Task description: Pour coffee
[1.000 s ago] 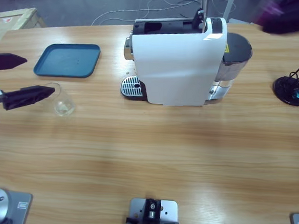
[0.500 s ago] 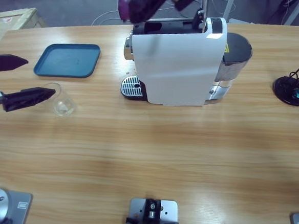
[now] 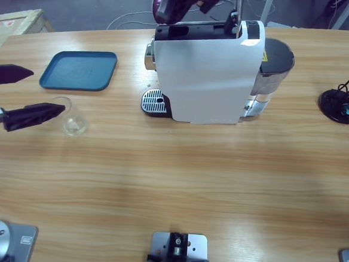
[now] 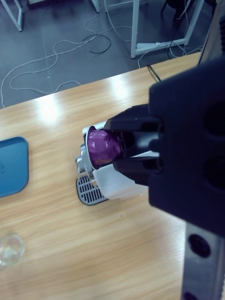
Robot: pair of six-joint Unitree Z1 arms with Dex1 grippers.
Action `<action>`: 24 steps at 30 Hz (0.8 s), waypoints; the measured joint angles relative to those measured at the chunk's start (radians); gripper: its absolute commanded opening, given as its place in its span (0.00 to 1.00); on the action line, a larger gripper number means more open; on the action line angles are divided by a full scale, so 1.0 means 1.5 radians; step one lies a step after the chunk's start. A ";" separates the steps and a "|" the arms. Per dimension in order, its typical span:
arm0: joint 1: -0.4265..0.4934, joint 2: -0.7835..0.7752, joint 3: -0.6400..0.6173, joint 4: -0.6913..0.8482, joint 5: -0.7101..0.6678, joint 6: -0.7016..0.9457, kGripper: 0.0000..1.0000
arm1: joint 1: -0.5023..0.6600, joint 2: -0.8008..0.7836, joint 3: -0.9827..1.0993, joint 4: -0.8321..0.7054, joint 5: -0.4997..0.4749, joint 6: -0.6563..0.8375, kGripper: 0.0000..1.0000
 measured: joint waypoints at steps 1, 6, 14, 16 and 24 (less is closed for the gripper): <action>0.000 0.000 0.001 0.000 0.000 0.000 0.99 | -0.001 0.003 0.000 0.002 -0.001 0.000 0.00; 0.000 0.000 0.003 0.000 0.000 0.000 0.99 | -0.003 0.013 0.000 0.012 -0.003 0.000 0.00; 0.000 0.001 0.003 0.000 0.000 0.000 0.99 | -0.019 0.014 0.000 0.014 -0.010 0.000 0.00; 0.000 0.001 0.003 0.000 0.000 0.000 0.99 | -0.024 0.015 0.000 0.014 -0.011 0.000 0.00; 0.000 0.002 0.005 0.000 0.000 0.000 0.99 | -0.026 0.027 0.000 0.014 -0.012 0.000 0.00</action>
